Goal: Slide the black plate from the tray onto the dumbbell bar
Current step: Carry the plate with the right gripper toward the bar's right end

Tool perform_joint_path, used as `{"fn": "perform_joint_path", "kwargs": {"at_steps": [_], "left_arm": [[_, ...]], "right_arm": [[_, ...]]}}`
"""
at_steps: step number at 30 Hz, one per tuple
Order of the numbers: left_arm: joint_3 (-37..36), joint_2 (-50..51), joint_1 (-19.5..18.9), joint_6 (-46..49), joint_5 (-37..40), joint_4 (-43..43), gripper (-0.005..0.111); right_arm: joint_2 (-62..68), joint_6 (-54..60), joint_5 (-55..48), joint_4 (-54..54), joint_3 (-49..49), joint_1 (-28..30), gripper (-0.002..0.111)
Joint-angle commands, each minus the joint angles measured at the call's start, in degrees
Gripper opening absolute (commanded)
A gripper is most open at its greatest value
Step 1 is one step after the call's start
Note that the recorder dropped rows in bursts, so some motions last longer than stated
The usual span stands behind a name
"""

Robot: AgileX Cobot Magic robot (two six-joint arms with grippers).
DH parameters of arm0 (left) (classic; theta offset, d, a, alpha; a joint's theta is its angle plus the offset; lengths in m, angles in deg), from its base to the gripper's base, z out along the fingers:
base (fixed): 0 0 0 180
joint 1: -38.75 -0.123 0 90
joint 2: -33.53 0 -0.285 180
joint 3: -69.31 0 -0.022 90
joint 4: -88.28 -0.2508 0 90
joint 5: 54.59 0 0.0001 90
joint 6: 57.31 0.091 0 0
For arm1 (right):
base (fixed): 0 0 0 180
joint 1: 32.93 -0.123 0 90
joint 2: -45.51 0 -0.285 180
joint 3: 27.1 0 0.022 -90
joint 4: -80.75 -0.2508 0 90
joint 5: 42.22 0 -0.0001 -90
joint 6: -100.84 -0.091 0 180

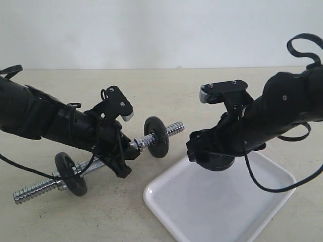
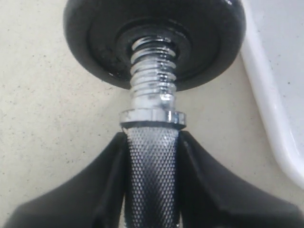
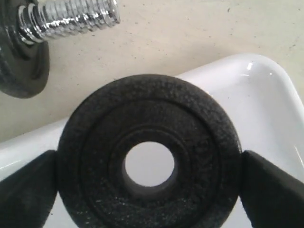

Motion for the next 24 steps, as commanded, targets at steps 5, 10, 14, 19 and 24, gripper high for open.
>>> {"fn": "perform_joint_path", "kwargs": {"at_steps": [5,10,14,19,24], "left_arm": [[-0.8,-6.1,0.1,-1.5,2.0,0.1,0.004],[-1.4,-6.6,0.1,-2.9,1.9,-1.8,0.004],[-1.8,-6.7,0.1,-2.9,2.7,-1.8,0.004],[-2.1,-8.0,0.1,-3.3,6.3,-1.9,0.004],[-2.8,-11.5,0.1,-3.3,7.7,-2.0,0.004]], "right_arm": [[-1.3,9.8,2.6,-10.2,0.3,1.0,0.000],[-4.0,16.0,1.3,-17.2,0.3,5.5,0.000],[-6.7,35.7,-3.0,-35.9,0.3,9.5,0.000],[-7.0,65.6,-22.6,-67.0,0.3,18.1,0.000],[-5.6,69.3,-29.5,-67.6,0.3,20.7,0.000]]}}
